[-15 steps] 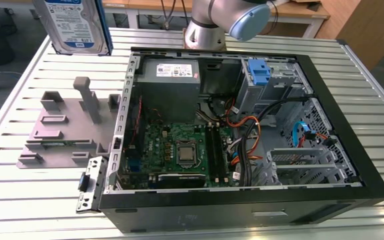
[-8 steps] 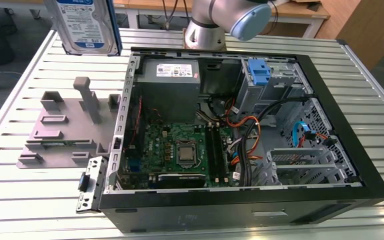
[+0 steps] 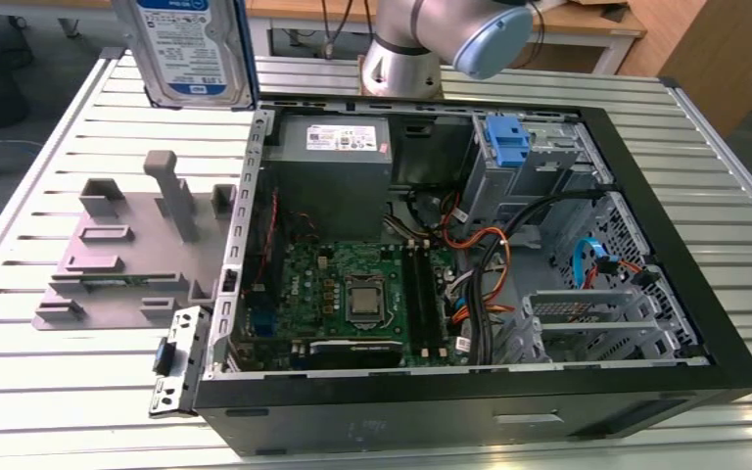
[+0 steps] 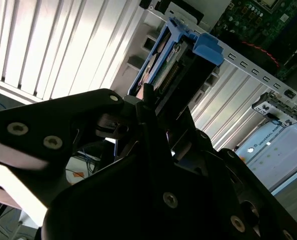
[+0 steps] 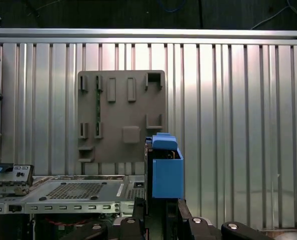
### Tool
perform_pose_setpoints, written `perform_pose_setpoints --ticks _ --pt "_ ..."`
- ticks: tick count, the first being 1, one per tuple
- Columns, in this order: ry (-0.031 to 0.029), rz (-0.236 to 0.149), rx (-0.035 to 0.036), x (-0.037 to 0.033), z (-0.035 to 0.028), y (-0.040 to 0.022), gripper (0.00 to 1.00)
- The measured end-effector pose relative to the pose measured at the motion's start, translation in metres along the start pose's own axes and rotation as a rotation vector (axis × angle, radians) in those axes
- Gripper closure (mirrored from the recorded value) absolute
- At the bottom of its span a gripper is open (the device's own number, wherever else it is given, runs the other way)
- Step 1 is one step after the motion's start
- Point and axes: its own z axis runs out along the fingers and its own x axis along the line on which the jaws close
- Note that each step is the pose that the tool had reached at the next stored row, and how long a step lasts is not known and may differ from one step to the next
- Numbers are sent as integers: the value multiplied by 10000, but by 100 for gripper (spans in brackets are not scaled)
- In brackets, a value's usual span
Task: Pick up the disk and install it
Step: 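Pick up the disk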
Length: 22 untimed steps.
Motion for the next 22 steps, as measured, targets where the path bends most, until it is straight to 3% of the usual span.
perform_pose_setpoints --ticks 5,17,22 --pt "-1 0 0 -2 -1 -89 65" --pt "-5 -1 0 -3 -1 -101 65" --pt "-6 0 1 -8 -1 -137 65"
